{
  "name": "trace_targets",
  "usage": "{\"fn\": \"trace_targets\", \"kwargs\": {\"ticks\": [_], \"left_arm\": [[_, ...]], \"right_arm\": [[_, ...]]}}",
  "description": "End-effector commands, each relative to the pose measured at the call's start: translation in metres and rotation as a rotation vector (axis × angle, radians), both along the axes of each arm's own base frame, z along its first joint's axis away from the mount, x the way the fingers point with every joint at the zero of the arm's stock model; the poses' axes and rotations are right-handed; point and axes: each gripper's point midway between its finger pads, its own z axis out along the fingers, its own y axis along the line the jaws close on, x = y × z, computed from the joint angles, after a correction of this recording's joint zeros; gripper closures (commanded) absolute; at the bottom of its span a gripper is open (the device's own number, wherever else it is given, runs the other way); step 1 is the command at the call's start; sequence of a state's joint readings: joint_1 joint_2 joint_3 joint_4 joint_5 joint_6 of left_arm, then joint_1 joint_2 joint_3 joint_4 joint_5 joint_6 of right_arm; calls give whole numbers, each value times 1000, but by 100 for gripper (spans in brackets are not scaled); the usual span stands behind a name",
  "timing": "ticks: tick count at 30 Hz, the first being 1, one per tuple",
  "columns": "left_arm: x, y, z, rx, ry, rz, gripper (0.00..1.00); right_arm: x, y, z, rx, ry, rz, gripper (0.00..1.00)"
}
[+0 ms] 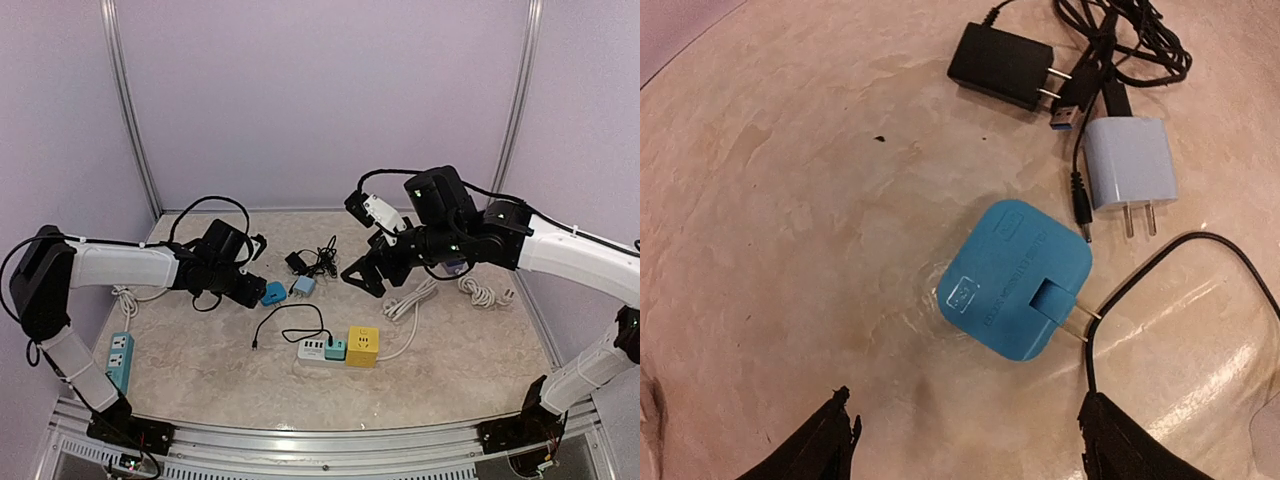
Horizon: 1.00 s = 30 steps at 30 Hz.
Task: Insert the plug
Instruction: Pick up the plug from the center of the board.
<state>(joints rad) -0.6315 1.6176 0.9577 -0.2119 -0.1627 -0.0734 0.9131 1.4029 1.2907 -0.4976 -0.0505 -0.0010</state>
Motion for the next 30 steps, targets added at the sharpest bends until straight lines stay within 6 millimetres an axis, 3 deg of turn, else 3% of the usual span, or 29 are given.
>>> {"fn": "trace_targets", "kwargs": {"ticks": [1, 6, 10, 15, 20, 30], "left_arm": [[3, -24, 4, 157, -31, -366, 24], [0, -24, -10, 107, 125, -550, 22], [5, -24, -20, 197, 158, -652, 21], [-9, -18, -41, 234, 371, -747, 22], [5, -13, -61, 299, 428, -712, 22], [18, -18, -78, 314, 429, -692, 24]], "right_arm": [[-2, -5, 1, -20, -15, 46, 0], [0, -3, -9, -54, -4, 72, 0], [3, -5, -16, -89, -6, 75, 0], [3, -10, -23, -111, 0, 78, 0], [2, -14, -30, -108, 16, 73, 0], [-2, -16, -31, -88, 20, 79, 0]]}}
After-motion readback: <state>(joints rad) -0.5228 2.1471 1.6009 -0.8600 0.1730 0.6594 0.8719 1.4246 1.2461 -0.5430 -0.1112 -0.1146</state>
